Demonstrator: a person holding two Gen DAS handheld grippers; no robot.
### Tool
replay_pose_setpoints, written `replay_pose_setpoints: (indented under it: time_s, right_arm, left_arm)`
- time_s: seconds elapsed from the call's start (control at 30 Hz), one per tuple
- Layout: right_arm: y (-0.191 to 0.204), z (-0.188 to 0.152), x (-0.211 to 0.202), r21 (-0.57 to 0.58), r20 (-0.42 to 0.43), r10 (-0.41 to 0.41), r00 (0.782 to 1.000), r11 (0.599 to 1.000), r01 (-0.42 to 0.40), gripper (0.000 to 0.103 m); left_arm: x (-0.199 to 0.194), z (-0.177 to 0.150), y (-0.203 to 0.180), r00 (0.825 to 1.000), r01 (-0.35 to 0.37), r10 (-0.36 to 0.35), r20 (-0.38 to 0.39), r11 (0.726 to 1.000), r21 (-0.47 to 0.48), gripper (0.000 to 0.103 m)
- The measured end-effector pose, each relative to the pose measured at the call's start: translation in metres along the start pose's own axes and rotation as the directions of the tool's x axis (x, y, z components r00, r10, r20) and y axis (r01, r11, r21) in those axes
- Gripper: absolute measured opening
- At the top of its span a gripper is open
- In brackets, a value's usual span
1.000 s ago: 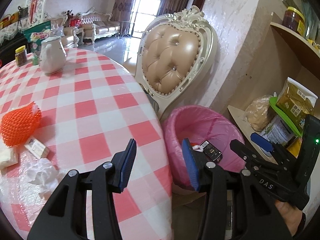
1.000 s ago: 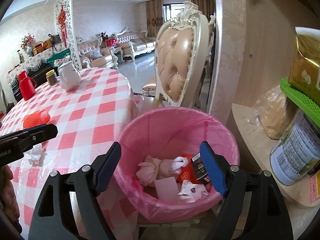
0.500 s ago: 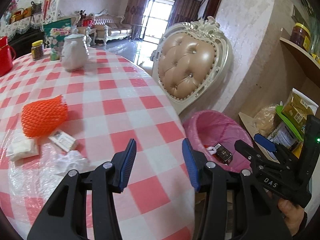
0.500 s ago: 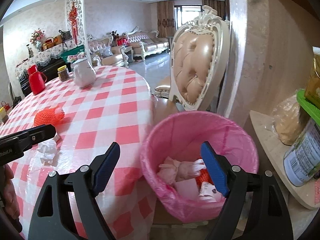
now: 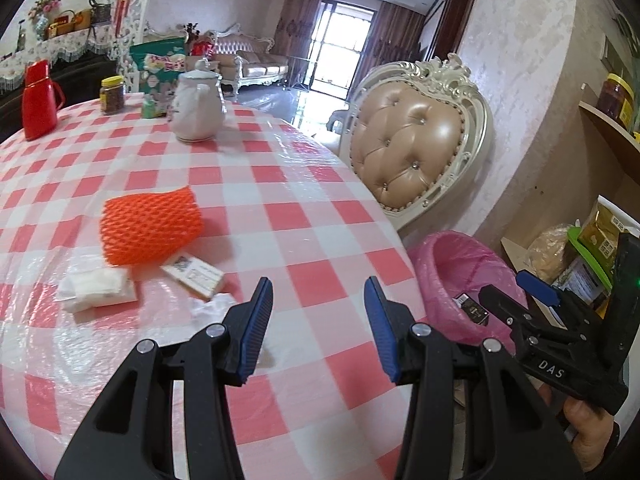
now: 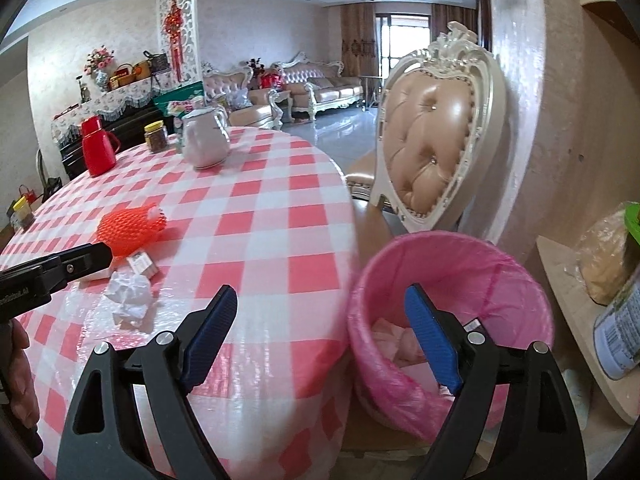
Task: Collect trash
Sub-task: 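Move both tools back over the table toward the remaining tissue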
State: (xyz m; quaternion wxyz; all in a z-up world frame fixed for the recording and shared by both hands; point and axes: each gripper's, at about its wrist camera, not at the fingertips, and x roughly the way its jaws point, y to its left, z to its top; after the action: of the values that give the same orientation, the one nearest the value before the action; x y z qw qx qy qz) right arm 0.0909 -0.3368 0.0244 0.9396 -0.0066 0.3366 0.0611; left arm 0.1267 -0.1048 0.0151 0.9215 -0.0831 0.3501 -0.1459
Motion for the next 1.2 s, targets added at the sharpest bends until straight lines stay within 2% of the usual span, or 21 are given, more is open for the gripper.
replay_pose_setpoints:
  time_s: [0.67, 1.2]
  right_arm:
    - [0.065, 0.003, 0.012, -0.08, -0.031, 0.101, 0.994, 0.991, -0.104, 0.081]
    - [0.099, -0.002, 0.034, -0.112, -0.079, 0.156, 0.985, 0.98, -0.164, 0.082]
  left_arm:
    - [-0.032, -0.009, 0.075, 0.993, -0.118, 0.119, 0.011, 0.991, -0.065, 0.046]
    - [-0.022, -0.017, 0.122, 0.981, -0.195, 0.193, -0.033, 0.978, -0.075, 0.046]
